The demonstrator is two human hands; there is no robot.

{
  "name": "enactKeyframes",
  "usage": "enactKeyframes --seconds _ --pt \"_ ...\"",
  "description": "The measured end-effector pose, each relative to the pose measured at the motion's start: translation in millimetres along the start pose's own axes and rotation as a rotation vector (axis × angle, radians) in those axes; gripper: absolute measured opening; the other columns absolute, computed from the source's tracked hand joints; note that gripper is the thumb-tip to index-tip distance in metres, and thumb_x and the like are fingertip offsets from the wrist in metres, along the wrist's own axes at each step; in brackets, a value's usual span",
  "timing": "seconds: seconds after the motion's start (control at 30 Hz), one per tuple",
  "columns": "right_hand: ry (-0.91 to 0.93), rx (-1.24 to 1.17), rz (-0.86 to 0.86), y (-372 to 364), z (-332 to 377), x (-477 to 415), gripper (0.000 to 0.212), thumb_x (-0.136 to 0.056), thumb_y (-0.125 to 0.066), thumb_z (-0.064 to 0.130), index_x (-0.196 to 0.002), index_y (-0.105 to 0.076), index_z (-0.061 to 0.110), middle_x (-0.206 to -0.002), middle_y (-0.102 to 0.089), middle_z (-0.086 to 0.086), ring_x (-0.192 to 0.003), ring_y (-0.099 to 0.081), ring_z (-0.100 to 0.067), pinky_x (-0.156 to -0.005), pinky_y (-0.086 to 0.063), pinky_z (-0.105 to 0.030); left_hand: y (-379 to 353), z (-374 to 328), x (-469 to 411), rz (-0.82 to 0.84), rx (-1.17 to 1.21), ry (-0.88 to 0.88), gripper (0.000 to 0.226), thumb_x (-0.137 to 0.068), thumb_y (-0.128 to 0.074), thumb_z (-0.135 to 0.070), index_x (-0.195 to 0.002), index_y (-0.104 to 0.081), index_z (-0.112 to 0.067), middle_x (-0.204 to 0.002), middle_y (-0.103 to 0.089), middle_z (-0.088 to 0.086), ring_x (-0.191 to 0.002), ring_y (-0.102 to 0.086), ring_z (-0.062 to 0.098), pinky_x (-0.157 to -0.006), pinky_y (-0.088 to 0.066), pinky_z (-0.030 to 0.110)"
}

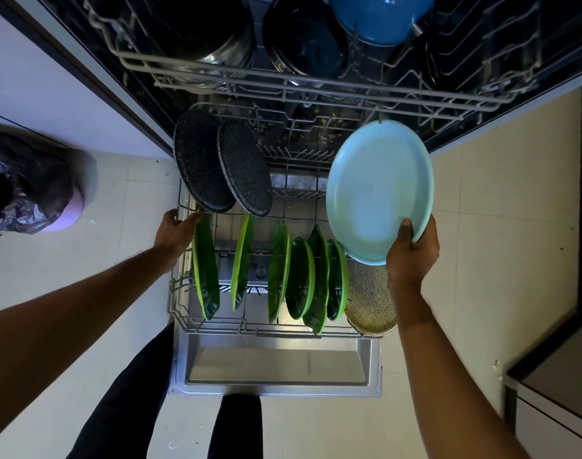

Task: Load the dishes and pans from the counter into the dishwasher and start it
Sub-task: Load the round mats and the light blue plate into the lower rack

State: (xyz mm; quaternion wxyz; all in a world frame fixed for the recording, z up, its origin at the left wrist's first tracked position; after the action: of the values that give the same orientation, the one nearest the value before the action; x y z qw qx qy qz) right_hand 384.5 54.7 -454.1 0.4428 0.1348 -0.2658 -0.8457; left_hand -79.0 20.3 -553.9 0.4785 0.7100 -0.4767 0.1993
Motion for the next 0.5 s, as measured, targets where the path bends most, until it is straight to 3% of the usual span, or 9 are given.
enactKeyframes --seconds 0.1,0.27,0.43,0.5 --pt "0.057 0.008 -0.011 -7 13 3 0.033 -0.099 -0.055 0.01 -0.131 -0.061 0.007 -0.116 -0.07 -0.006 -0.1 -0.064 -0.009 -0.08 -0.046 -0.006 0 1 -1 0.0 0.008 0.002 0.074 -0.095 -0.058 -0.045 -0.153 -0.026 -0.012 -0.145 -0.045 0.016 -0.128 -0.047 0.031 -0.09 -0.036 0.031" --pt "0.163 0.047 -0.104 -12 43 -1 0.036 -0.101 -0.052 0.01 -0.136 -0.059 0.009 -0.123 -0.069 -0.003 -0.104 -0.058 0.002 -0.084 -0.042 -0.001 0 3 -3 -0.004 0.012 0.003 0.074 -0.095 -0.058 -0.044 -0.154 -0.025 -0.012 -0.147 -0.044 0.015 -0.13 -0.046 0.031 -0.091 -0.034 0.03" --pt "0.165 0.065 -0.096 -23 41 -1 0.038 -0.101 -0.05 0.013 -0.138 -0.058 0.011 -0.126 -0.069 -0.003 -0.109 -0.064 -0.012 -0.087 -0.046 -0.004 0 3 -4 -0.006 0.003 -0.004 0.075 -0.095 -0.059 -0.045 -0.153 -0.026 -0.012 -0.146 -0.045 0.016 -0.129 -0.046 0.031 -0.092 -0.036 0.031" --pt "0.17 0.072 -0.097 -26 42 -3 0.037 -0.102 -0.05 0.014 -0.138 -0.058 0.011 -0.126 -0.069 -0.002 -0.108 -0.064 -0.009 -0.087 -0.046 -0.005 0 3 -5 -0.005 -0.001 -0.003 0.075 -0.095 -0.059 -0.045 -0.153 -0.026 -0.013 -0.148 -0.043 0.016 -0.13 -0.046 0.032 -0.093 -0.036 0.032"
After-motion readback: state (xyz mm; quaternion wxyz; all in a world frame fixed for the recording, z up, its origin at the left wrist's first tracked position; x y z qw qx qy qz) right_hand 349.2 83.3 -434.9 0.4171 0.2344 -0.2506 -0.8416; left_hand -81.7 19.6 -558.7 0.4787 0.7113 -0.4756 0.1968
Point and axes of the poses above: each hand's wrist, its own x-axis away from the middle knuckle, its own y-axis out of the back of the hand, z = x × y, the point moved 8 cm from there along -x, towards the middle knuckle
